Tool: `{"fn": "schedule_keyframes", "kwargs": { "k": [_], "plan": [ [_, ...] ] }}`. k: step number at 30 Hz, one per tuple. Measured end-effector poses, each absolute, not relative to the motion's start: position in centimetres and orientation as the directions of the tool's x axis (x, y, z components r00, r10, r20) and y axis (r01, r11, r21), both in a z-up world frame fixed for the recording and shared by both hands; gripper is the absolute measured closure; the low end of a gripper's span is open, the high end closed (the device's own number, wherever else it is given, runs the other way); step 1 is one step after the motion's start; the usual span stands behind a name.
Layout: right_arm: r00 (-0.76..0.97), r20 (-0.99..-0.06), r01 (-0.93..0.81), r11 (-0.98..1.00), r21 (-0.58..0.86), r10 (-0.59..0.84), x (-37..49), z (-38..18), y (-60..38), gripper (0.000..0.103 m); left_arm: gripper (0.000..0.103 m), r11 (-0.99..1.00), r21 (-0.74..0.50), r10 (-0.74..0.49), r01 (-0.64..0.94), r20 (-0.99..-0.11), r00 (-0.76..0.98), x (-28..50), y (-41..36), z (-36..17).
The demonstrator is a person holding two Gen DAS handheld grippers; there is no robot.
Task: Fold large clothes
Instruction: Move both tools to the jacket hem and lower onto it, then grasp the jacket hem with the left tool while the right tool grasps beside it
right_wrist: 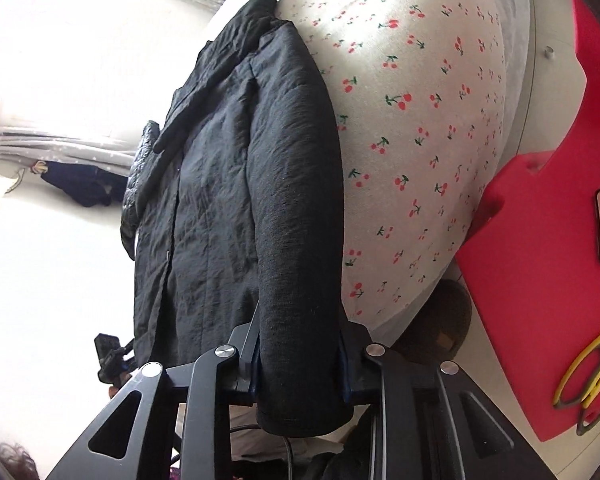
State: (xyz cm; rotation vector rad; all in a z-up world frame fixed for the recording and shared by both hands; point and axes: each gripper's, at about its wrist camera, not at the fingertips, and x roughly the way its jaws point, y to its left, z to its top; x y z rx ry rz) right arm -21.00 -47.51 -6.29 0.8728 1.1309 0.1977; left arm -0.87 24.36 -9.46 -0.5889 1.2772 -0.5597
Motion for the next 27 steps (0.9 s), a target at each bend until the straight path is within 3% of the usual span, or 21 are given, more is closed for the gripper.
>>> {"fn": "schedule_keyframes", "kwargs": {
  "k": [2, 4, 6, 11, 13, 14, 17, 18, 22, 27],
  "plan": [
    [0.445, -0.711, 0.292, 0.663, 0.690, 0.544, -20.8, -6.3, -47.4, 0.072, 0.028, 0.723, -0.688, -0.685, 0.054, -0.706, 0.179, -0.5, 24.2, -9.9],
    [0.426, -0.721, 0.315, 0.657, 0.684, 0.547, -20.5, -6.7, -47.5, 0.058, 0.027, 0.724, -0.688, -0.687, 0.060, -0.709, 0.159, -0.3, 24.0, -10.4],
    [0.408, -0.720, 0.338, 0.640, 0.690, 0.561, -20.1, -7.4, -47.7, 0.051, 0.027, 0.712, -0.700, -0.701, 0.059, -0.702, 0.129, -0.1, 23.9, -10.9],
    [0.390, -0.721, 0.343, 0.636, 0.691, 0.573, -19.8, -8.2, -47.1, 0.052, 0.027, 0.665, -0.743, -0.746, 0.076, -0.664, 0.044, -0.4, 23.6, -10.8],
    [0.390, -0.728, 0.331, 0.652, 0.682, 0.564, -19.8, -7.6, -46.7, 0.063, 0.028, 0.653, -0.750, -0.755, 0.103, -0.655, 0.023, -0.8, 23.1, -10.6],
    [0.393, -0.729, 0.324, 0.658, 0.680, 0.560, -19.8, -7.3, -46.6, 0.071, 0.033, 0.652, -0.749, -0.756, 0.117, -0.654, 0.020, -0.9, 22.9, -10.4],
    [0.428, -0.717, 0.291, 0.667, 0.685, 0.550, -19.9, -5.8, -46.1, 0.082, 0.050, 0.663, -0.735, -0.745, 0.144, -0.666, 0.031, -1.4, 22.2, -9.5],
    [0.442, -0.716, 0.279, 0.676, 0.682, 0.540, -19.9, -5.2, -45.8, 0.084, 0.054, 0.673, -0.725, -0.737, 0.144, -0.675, 0.044, -1.6, 22.0, -9.2],
    [0.520, -0.679, 0.214, 0.691, 0.691, 0.518, -19.3, -1.7, -44.8, 0.090, 0.086, 0.708, -0.679, -0.705, 0.195, -0.695, 0.137, -2.3, 21.5, -6.2],
    [0.613, -0.612, 0.122, 0.706, 0.698, 0.499, -17.4, 2.8, -43.5, 0.091, 0.093, 0.655, -0.712, -0.756, 0.254, -0.609, 0.241, -1.9, 21.5, -1.5]
  ]
}}
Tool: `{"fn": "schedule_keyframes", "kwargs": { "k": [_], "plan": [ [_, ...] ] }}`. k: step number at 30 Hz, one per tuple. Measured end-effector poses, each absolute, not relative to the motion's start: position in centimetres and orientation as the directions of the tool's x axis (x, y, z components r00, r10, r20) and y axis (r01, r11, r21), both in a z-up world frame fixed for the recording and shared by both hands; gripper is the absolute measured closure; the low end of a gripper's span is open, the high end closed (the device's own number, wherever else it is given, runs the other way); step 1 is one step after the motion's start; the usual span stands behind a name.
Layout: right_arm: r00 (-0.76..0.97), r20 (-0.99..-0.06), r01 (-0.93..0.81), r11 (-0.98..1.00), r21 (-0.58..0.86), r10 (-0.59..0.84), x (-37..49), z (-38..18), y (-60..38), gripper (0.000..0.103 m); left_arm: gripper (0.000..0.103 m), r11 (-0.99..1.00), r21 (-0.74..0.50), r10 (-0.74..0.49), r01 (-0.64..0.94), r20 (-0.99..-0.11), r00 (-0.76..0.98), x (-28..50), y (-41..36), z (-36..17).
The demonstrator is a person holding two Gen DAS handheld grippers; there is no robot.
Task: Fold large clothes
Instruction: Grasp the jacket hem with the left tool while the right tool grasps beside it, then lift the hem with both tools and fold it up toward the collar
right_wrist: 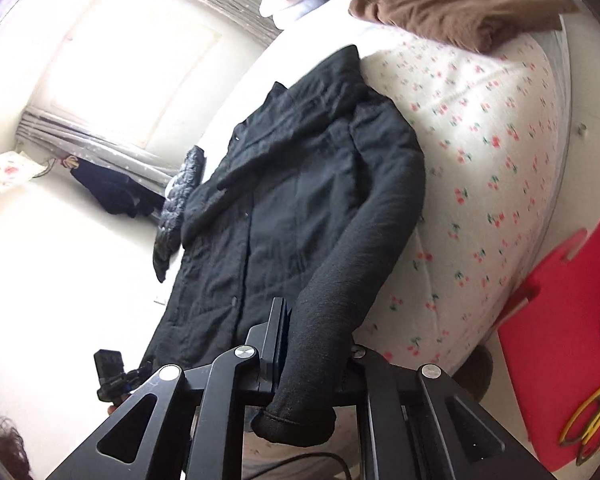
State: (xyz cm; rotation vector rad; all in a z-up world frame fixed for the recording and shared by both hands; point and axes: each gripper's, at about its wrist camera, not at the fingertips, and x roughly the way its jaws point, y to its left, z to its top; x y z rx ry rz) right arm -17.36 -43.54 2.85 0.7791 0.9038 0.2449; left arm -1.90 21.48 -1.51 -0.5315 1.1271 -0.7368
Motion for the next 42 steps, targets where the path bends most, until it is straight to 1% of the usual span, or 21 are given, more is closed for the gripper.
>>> {"fn": "schedule_keyframes", "kwargs": {
  "k": [3, 7, 10, 14, 18, 21, 25, 27, 28, 29, 30, 31, 32, 33, 34, 35, 36, 37, 38, 40, 42],
  "plan": [
    [0.657, -0.570, 0.077, 0.707, 0.703, 0.494, -15.3, 5.1, -43.1, 0.091, 0.094, 0.634, -0.713, -0.772, 0.300, -0.563, 0.296, -0.5, 20.8, 1.3],
    [0.707, -0.521, 0.057, 0.696, 0.716, 0.479, -11.5, 7.4, -43.4, 0.091, 0.094, 0.629, -0.710, -0.771, 0.316, -0.521, 0.365, 3.3, 19.8, 4.3],
    [0.732, -0.498, 0.055, 0.688, 0.723, 0.465, -8.0, 8.8, -44.3, 0.091, 0.094, 0.643, -0.708, -0.753, 0.293, -0.513, 0.413, 7.5, 19.3, 5.9],
    [0.761, -0.482, 0.076, 0.678, 0.731, 0.435, -2.3, 9.9, -46.5, 0.091, 0.094, 0.652, -0.722, -0.727, 0.232, -0.509, 0.460, 14.2, 19.0, 6.8],
    [0.775, -0.486, 0.112, 0.668, 0.736, 0.405, 3.8, 9.8, -48.5, 0.091, 0.094, 0.698, -0.689, -0.675, 0.195, -0.541, 0.502, 21.2, 18.2, 7.3],
    [0.772, -0.507, 0.150, 0.665, 0.732, 0.384, 8.1, 8.7, -49.9, 0.090, 0.093, 0.724, -0.668, -0.644, 0.170, -0.567, 0.513, 26.4, 17.3, 6.8],
    [0.749, -0.539, 0.199, 0.646, 0.737, 0.384, 13.5, 5.5, -51.2, 0.089, 0.093, 0.752, -0.647, -0.613, 0.128, -0.613, 0.499, 32.4, 15.4, 3.8],
    [0.728, -0.573, 0.237, 0.645, 0.726, 0.377, 15.9, 3.3, -51.5, 0.088, 0.092, 0.763, -0.636, -0.603, 0.114, -0.638, 0.480, 34.9, 14.3, 2.0],
    [0.715, -0.588, 0.255, 0.642, 0.723, 0.379, 16.7, 2.2, -51.5, 0.087, 0.086, 0.760, -0.640, -0.610, 0.111, -0.645, 0.460, 36.1, 13.9, 0.9],
    [0.702, -0.601, 0.275, 0.631, 0.725, 0.383, 17.6, 1.0, -51.7, 0.084, 0.076, 0.755, -0.647, -0.621, 0.109, -0.653, 0.434, 37.2, 13.5, -0.2],
    [0.689, -0.607, 0.290, 0.618, 0.731, 0.395, 18.3, 0.0, -51.9, 0.082, 0.072, 0.747, -0.658, -0.632, 0.099, -0.656, 0.412, 38.0, 13.3, -1.1],
    [0.679, -0.607, 0.297, 0.601, 0.742, 0.413, 19.0, -0.9, -52.1, 0.081, 0.063, 0.734, -0.674, -0.646, 0.083, -0.654, 0.394, 38.6, 13.3, -1.9],
    [0.676, -0.599, 0.296, 0.588, 0.753, 0.428, 19.3, -1.6, -52.3, 0.081, 0.054, 0.714, -0.696, -0.663, 0.066, -0.644, 0.380, 39.0, 13.4, -2.5],
    [0.676, -0.589, 0.287, 0.578, 0.764, 0.443, 19.5, -2.0, -52.5, 0.081, 0.051, 0.697, -0.715, -0.677, 0.053, -0.631, 0.379, 39.3, 13.7, -2.8],
    [0.675, -0.578, 0.277, 0.569, 0.774, 0.458, 19.6, -2.3, -52.6, 0.080, 0.046, 0.680, -0.731, -0.687, 0.046, -0.615, 0.386, 39.3, 14.1, -2.8],
    [0.672, -0.568, 0.265, 0.563, 0.783, 0.475, 19.7, -2.3, -52.8, 0.079, 0.037, 0.669, -0.742, -0.694, 0.048, -0.601, 0.397, 39.2, 14.5, -2.5],
    [0.673, -0.547, 0.247, 0.546, 0.801, 0.497, 19.6, -2.3, -53.1, 0.072, 0.032, 0.662, -0.748, -0.697, 0.056, -0.586, 0.413, 39.1, 14.9, -2.0],
    [0.683, -0.517, 0.233, 0.518, 0.823, 0.515, 19.3, -2.1, -53.5, 0.058, 0.024, 0.665, -0.744, -0.691, 0.063, -0.581, 0.430, 38.9, 15.4, -1.4],
    [0.708, -0.484, 0.224, 0.487, 0.845, 0.515, 18.9, -1.9, -54.0, 0.046, 0.021, 0.676, -0.733, -0.678, 0.069, -0.584, 0.446, 38.7, 15.8, -0.8],
    [0.760, -0.438, 0.208, 0.458, 0.864, 0.481, 17.8, -0.6, -55.1, 0.041, 0.021, 0.704, -0.705, -0.652, 0.079, -0.599, 0.464, 38.5, 16.5, 0.1],
    [0.791, -0.442, 0.208, 0.493, 0.845, 0.423, 17.1, 0.9, -55.9, 0.040, 0.021, 0.768, -0.634, -0.590, 0.089, -0.646, 0.484, 38.2, 16.8, 0.7]
  ]
}}
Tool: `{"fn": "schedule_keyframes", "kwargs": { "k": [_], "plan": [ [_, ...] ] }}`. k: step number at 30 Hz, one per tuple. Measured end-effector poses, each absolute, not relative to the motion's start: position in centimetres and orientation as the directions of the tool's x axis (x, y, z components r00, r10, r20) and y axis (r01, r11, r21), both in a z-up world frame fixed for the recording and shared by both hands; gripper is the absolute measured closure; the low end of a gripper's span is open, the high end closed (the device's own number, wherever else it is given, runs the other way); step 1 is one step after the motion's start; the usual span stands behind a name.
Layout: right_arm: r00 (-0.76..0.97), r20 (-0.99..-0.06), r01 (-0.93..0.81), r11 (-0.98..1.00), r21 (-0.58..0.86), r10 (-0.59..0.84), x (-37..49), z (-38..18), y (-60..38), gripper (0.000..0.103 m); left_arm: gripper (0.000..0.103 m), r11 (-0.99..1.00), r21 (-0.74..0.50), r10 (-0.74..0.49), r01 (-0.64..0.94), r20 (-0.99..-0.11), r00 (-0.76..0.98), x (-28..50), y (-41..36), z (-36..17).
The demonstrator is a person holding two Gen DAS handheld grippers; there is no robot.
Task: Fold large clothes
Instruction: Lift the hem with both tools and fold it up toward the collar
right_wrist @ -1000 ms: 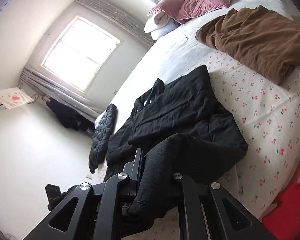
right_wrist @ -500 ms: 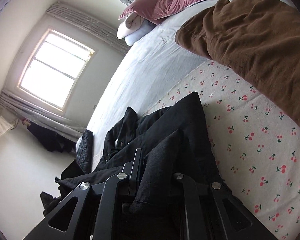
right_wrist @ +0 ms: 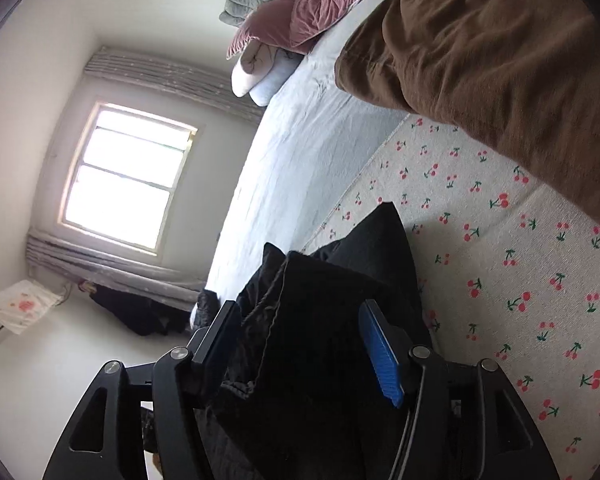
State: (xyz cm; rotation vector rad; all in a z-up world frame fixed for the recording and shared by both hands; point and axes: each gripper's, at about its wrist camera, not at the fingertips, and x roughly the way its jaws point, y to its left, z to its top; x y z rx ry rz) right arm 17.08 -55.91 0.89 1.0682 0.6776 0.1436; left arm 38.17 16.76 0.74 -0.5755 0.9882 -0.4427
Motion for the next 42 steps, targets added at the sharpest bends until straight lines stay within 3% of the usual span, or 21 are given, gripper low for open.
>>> {"fn": "schedule_keyframes", "kwargs": {
  "k": [6, 11, 12, 13, 14, 16, 22, 24, 26, 28, 30, 31, 32, 34, 37, 39, 40, 42],
  "plan": [
    [0.753, -0.614, 0.256, 0.756, 0.603, 0.235, 17.6, 2.7, -54.1, 0.038, 0.021, 0.926, -0.300, -0.378, 0.231, -0.761, 0.528, 37.9, 13.8, 0.9],
    [0.658, -0.747, 0.262, 0.902, 0.343, 0.093, 21.7, 0.9, -50.0, 0.040, 0.029, 0.929, -0.246, -0.354, 0.276, -0.808, 0.472, 39.6, 10.9, -1.1],
    [0.638, -0.769, 0.296, 0.917, 0.268, 0.019, 22.6, 0.2, -49.4, 0.054, 0.031, 0.942, -0.220, -0.319, 0.255, -0.824, 0.468, 40.0, 10.2, -1.8],
    [0.620, -0.784, 0.321, 0.923, 0.213, -0.035, 23.2, -0.4, -49.0, 0.078, 0.043, 0.954, -0.197, -0.283, 0.228, -0.844, 0.456, 40.4, 9.6, -2.6],
    [0.609, -0.792, 0.328, 0.923, 0.200, -0.045, 23.8, -1.1, -48.5, 0.090, 0.066, 0.964, -0.173, -0.249, 0.204, -0.860, 0.446, 40.6, 9.0, -3.2],
    [0.622, -0.774, 0.356, 0.924, 0.142, -0.120, 24.1, -1.1, -47.5, 0.097, 0.094, 0.980, -0.110, -0.178, 0.165, -0.851, 0.494, 40.0, 8.1, -2.8],
    [0.721, -0.543, 0.489, 0.871, -0.042, -0.431, 23.6, 5.5, -46.1, 0.102, 0.095, 0.992, -0.066, -0.123, 0.105, -0.645, 0.754, 39.5, 8.3, 5.1],
    [0.714, -0.480, 0.568, 0.822, -0.029, -0.510, 24.8, 8.0, -47.6, 0.102, 0.095, 0.997, -0.031, -0.077, 0.073, -0.593, 0.802, 41.3, 8.0, 7.0],
    [0.704, -0.496, 0.601, 0.799, 0.034, -0.508, 26.7, 9.4, -49.9, 0.101, 0.096, 0.999, -0.016, -0.044, 0.042, -0.560, 0.827, 43.8, 7.5, 7.6],
    [0.710, -0.582, 0.563, 0.816, 0.130, -0.396, 29.1, 8.8, -51.6, 0.100, 0.095, 0.999, -0.007, -0.034, 0.036, -0.575, 0.818, 46.4, 6.8, 6.5],
    [0.733, -0.635, 0.485, 0.842, 0.237, -0.243, 30.6, 7.0, -52.8, 0.091, 0.095, 0.999, 0.018, -0.010, 0.027, -0.628, 0.778, 48.5, 6.2, 4.0],
    [0.736, -0.652, 0.446, 0.854, 0.267, -0.180, 31.0, 5.9, -52.9, 0.073, 0.096, 1.000, 0.019, -0.002, 0.019, -0.650, 0.760, 49.2, 6.3, 2.6],
    [0.733, -0.671, 0.408, 0.862, 0.301, -0.113, 31.4, 4.7, -53.1, 0.048, 0.096, 1.000, 0.007, -0.004, 0.012, -0.670, 0.742, 49.8, 6.7, 1.2],
    [0.704, -0.710, 0.365, 0.863, 0.350, -0.010, 32.2, 1.7, -53.2, 0.027, 0.096, 0.999, -0.033, -0.023, -0.001, -0.701, 0.713, 50.3, 7.7, -1.4],
    [0.627, -0.779, 0.378, 0.869, 0.318, 0.013, 33.5, -2.7, -52.7, 0.027, 0.095, 0.993, -0.116, -0.071, -0.023, -0.736, 0.673, 50.4, 9.0, -4.3],
    [0.586, -0.808, 0.395, 0.852, 0.344, 0.055, 34.4, -5.3, -52.8, 0.037, 0.095, 0.990, -0.142, -0.088, -0.027, -0.744, 0.662, 50.6, 9.1, -4.7],
    [0.584, -0.810, 0.400, 0.845, 0.354, 0.063, 34.7, -6.0, -52.6, 0.062, 0.095, 0.989, -0.147, -0.093, -0.026, -0.743, 0.662, 50.2, 8.9, -4.6],
    [0.618, -0.785, 0.376, 0.866, 0.329, 0.030, 34.4, -5.5, -51.5, 0.087, 0.095, 0.987, -0.162, -0.106, -0.023, -0.741, 0.664, 50.2, 8.6, -4.0]
  ]
}}
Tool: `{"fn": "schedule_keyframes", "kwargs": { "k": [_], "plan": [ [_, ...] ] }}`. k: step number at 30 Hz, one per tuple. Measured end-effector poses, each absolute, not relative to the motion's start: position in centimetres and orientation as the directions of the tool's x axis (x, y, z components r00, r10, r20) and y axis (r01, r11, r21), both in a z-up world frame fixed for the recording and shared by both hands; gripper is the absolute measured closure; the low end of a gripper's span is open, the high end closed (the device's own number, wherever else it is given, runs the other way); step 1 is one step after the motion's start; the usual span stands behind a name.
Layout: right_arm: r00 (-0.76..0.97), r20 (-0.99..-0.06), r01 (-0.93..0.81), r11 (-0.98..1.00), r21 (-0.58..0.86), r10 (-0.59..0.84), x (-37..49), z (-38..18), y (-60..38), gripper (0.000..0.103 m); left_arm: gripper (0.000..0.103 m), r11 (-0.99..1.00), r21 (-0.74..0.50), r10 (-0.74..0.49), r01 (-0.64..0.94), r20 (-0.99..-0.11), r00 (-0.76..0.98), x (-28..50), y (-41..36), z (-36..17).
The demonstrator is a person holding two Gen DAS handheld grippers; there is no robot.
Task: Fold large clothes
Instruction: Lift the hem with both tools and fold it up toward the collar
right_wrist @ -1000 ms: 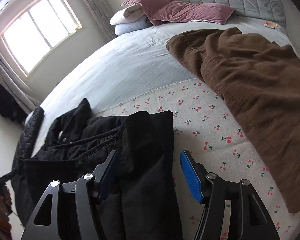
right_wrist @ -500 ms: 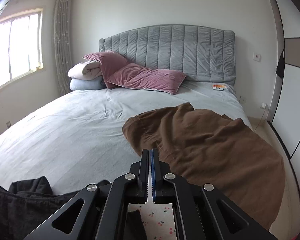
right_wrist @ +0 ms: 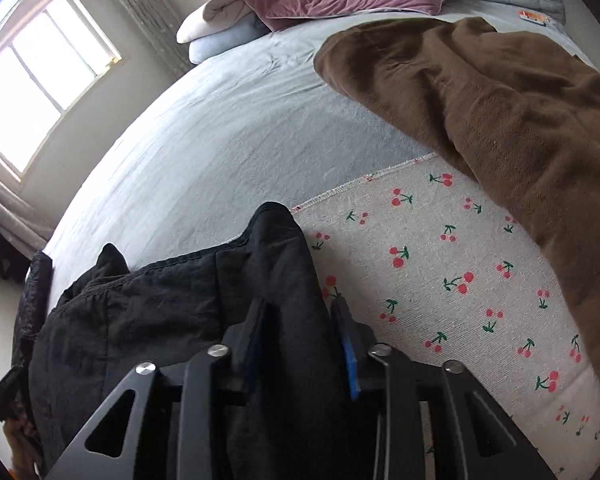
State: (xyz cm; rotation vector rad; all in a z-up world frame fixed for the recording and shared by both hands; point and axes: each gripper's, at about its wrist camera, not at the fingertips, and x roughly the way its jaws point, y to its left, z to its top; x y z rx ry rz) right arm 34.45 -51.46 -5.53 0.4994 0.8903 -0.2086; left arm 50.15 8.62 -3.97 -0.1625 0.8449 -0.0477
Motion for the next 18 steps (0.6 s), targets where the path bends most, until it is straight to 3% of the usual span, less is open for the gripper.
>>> {"fn": "schedule_keyframes", "kwargs": {
  "k": [1, 3, 7, 10, 14, 18],
  "plan": [
    [0.648, -0.762, 0.359, 0.883, 0.302, -0.003, 34.0, -4.8, -50.8, 0.094, 0.095, 0.984, -0.175, -0.118, -0.018, -0.734, 0.669, 50.1, 8.7, -3.5],
    [0.700, -0.711, 0.330, 0.913, 0.239, -0.067, 33.0, -3.1, -49.2, 0.097, 0.096, 0.979, -0.205, -0.143, -0.007, -0.708, 0.692, 49.7, 9.0, -2.6],
    [0.783, -0.574, 0.339, 0.938, 0.069, -0.240, 32.5, 0.7, -46.4, 0.098, 0.096, 0.971, -0.238, -0.156, 0.003, -0.625, 0.765, 49.6, 9.2, -0.2],
    [0.806, -0.472, 0.396, 0.918, -0.017, -0.357, 33.9, 2.7, -45.1, 0.098, 0.096, 0.980, -0.198, -0.108, -0.005, -0.559, 0.822, 51.1, 8.4, 1.2],
    [0.756, -0.486, 0.474, 0.879, -0.055, -0.438, 38.0, 1.6, -45.3, 0.098, 0.096, 0.985, -0.169, -0.065, -0.029, -0.524, 0.850, 54.1, 7.3, -0.1],
    [0.670, -0.579, 0.480, 0.866, -0.139, -0.465, 41.2, -2.3, -45.0, 0.097, 0.095, 0.988, -0.136, -0.027, -0.075, -0.627, 0.778, 57.1, 6.9, -5.1]
  ]
}}
